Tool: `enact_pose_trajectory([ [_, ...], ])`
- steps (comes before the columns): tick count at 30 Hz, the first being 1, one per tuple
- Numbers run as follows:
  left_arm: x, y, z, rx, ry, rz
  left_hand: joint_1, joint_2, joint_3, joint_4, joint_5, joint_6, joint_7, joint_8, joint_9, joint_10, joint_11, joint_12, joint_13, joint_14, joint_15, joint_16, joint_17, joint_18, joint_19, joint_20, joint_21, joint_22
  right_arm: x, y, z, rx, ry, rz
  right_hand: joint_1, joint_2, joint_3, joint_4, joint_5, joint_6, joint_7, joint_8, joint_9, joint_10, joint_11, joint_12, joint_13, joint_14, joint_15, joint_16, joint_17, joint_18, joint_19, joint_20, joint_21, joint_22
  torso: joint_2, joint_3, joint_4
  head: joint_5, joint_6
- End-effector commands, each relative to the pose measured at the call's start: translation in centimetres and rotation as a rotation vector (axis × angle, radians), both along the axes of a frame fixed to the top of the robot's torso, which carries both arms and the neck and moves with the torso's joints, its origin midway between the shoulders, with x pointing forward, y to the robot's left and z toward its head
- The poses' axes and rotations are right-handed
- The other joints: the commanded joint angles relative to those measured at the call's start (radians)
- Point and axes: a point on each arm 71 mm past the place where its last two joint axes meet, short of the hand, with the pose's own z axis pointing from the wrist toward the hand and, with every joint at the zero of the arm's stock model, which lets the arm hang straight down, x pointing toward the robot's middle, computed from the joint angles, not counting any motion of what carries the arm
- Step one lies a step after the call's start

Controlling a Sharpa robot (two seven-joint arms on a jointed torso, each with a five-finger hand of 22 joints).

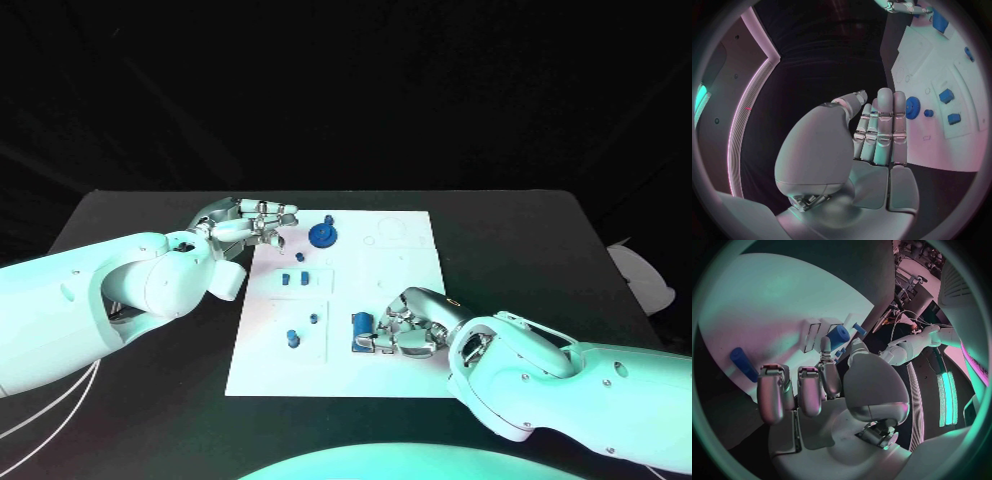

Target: Assemble the parts on the task board

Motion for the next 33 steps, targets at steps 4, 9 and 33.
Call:
enact_pose_trajectory([
  [4, -0.04, -0.24, 0.09, -0.010, -0.001, -0.017, 0.000, 0.009, -0.003, -0.001, 0.001, -0.006, -0.003, 0.005, -0.001, -0.006, 0.001, 0.003, 0.000, 0.003, -0.002, -0.003, -0.001, 0.014, -0.001, 0.004, -0.004, -0.001, -0.07, 0.08, 0.17, -0.006, -0.039, 0.031, 0.077, 0.030, 0.017, -0.001, 0.050, 0.002, -0.004, 0.002, 0.008, 0.014, -0.005, 0.016, 0.047, 0.081, -0.008, 0.004, 0.137, -0.007, 0.062, -0.006, 0.011, 0.234, 0.000, -0.0004, 0.0005, 0.001, 0.001],
  [9, -0.03, -0.26, 0.07, -0.009, 0.000, -0.018, 0.000, 0.009, -0.003, -0.001, 0.001, -0.006, -0.003, 0.005, -0.001, -0.006, 0.001, 0.003, 0.000, 0.003, -0.002, -0.003, -0.001, 0.014, -0.001, 0.004, -0.004, -0.001, 0.05, 0.08, 0.02, -0.018, -0.035, 0.034, 0.100, 0.041, 0.016, -0.001, 0.071, 0.006, -0.006, 0.004, 0.012, 0.020, -0.007, 0.025, 0.056, 0.082, -0.010, 0.006, 0.142, -0.009, 0.064, -0.008, 0.016, 0.235, 0.000, -0.0004, 0.0015, 0.003, 0.001],
  [33, -0.05, -0.19, 0.05, -0.008, 0.001, -0.016, 0.000, 0.009, -0.004, -0.001, 0.001, -0.009, -0.003, 0.005, -0.002, -0.010, 0.001, 0.005, 0.000, 0.003, -0.001, -0.003, -0.002, 0.014, -0.001, 0.005, -0.004, -0.002, 0.21, 0.34, -0.35, -0.086, -0.030, 0.059, 0.252, 0.043, 0.010, -0.046, -0.004, 0.014, -0.017, 0.013, 0.027, 0.037, -0.017, 0.050, 0.085, 0.082, -0.018, 0.007, 0.145, -0.009, 0.065, -0.015, 0.019, 0.236, 0.000, -0.0009, 0.0004, 0.001, 0.001],
])
